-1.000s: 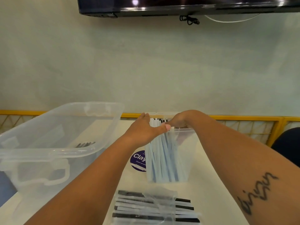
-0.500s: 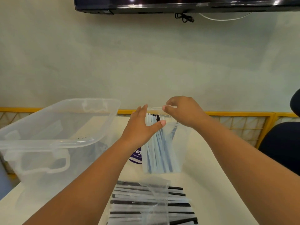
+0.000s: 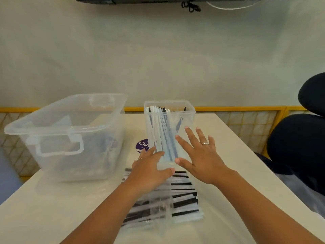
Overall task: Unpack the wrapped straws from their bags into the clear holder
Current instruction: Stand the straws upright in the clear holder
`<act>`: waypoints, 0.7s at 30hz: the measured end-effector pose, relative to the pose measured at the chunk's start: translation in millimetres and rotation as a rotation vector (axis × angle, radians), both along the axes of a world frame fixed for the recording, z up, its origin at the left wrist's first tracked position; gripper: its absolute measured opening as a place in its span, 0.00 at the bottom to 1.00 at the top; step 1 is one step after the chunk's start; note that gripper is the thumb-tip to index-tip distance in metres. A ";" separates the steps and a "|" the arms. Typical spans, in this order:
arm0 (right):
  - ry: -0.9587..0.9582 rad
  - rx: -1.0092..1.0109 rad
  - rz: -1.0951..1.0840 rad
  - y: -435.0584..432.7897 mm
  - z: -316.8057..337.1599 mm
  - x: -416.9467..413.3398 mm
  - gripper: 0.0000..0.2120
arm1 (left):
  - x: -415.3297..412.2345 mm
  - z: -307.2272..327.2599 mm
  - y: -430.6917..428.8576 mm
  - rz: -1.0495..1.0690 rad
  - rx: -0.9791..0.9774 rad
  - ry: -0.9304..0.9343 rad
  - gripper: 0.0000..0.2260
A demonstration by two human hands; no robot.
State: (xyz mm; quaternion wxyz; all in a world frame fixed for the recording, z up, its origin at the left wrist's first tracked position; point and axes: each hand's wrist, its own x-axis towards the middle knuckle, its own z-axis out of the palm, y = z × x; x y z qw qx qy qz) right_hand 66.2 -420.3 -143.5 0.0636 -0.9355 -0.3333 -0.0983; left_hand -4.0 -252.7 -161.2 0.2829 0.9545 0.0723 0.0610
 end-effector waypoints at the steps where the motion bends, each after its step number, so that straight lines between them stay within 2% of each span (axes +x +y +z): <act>1: 0.025 -0.023 0.006 -2.2 -7.7 -4.6 0.41 | -2.9 -4.8 -1.6 -0.014 0.007 0.028 0.31; 6: 0.168 -0.062 0.079 -12.3 -39.3 -23.2 0.45 | -17.2 -21.5 -6.3 -0.003 0.029 0.132 0.30; 10: 0.278 -0.071 0.148 -18.8 -48.7 -35.1 0.49 | -24.4 -29.0 -5.8 0.028 0.011 0.133 0.28; 17: 0.328 -0.002 0.242 -20.2 -55.5 -50.4 0.32 | -26.1 -40.5 -2.7 0.038 -0.007 0.081 0.27; 21: 0.343 0.042 0.232 -20.2 -57.4 -48.4 0.25 | -30.2 -34.6 -8.5 -0.064 -0.130 -0.147 0.21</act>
